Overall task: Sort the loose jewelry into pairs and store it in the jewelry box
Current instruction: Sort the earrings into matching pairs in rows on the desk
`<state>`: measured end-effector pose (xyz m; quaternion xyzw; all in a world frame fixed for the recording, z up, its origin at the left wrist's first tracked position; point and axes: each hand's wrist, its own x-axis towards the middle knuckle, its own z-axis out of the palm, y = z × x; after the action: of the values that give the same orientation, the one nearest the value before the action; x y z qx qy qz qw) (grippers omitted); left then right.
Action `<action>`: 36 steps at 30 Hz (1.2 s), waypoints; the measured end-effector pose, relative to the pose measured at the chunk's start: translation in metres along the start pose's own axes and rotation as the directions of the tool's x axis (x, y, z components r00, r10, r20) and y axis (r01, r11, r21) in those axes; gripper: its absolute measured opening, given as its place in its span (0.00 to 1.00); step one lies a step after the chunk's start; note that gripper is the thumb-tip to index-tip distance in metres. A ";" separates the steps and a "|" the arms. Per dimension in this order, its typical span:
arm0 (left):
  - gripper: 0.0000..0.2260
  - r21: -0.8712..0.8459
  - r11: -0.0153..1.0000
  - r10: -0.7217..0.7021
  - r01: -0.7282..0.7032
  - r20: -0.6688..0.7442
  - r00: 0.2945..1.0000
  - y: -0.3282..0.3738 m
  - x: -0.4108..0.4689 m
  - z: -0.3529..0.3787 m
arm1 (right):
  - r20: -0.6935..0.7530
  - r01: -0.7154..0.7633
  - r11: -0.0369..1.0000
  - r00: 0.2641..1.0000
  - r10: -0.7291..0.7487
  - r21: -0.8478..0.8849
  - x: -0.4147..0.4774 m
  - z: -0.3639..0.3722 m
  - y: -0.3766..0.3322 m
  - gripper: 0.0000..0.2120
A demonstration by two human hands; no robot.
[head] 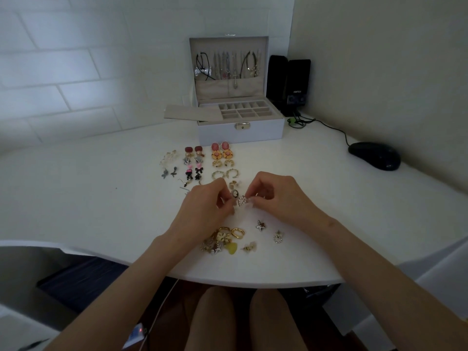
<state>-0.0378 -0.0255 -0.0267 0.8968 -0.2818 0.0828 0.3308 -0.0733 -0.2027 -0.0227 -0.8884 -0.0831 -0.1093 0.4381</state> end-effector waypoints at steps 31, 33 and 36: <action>0.04 -0.053 0.996 0.067 -0.065 0.023 0.998 0.006 0.000 -0.003 | 0.002 -0.058 0.987 0.998 0.059 0.153 -0.003 -0.002 -0.008 0.08; 0.04 -0.086 0.996 0.044 -0.040 0.035 0.998 0.006 -0.001 -0.004 | 0.007 -0.043 0.993 0.999 0.043 0.113 -0.003 -0.003 -0.010 0.07; 0.04 -0.140 0.990 0.016 -0.010 0.046 0.999 0.005 -0.001 -0.004 | 0.014 -0.031 0.993 0.999 0.029 0.116 -0.004 -0.004 -0.010 0.08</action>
<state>-0.0417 -0.0258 -0.0217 0.8712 -0.3004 0.0441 0.3856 -0.0796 -0.1999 -0.0142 -0.8632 -0.0786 -0.0924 0.4901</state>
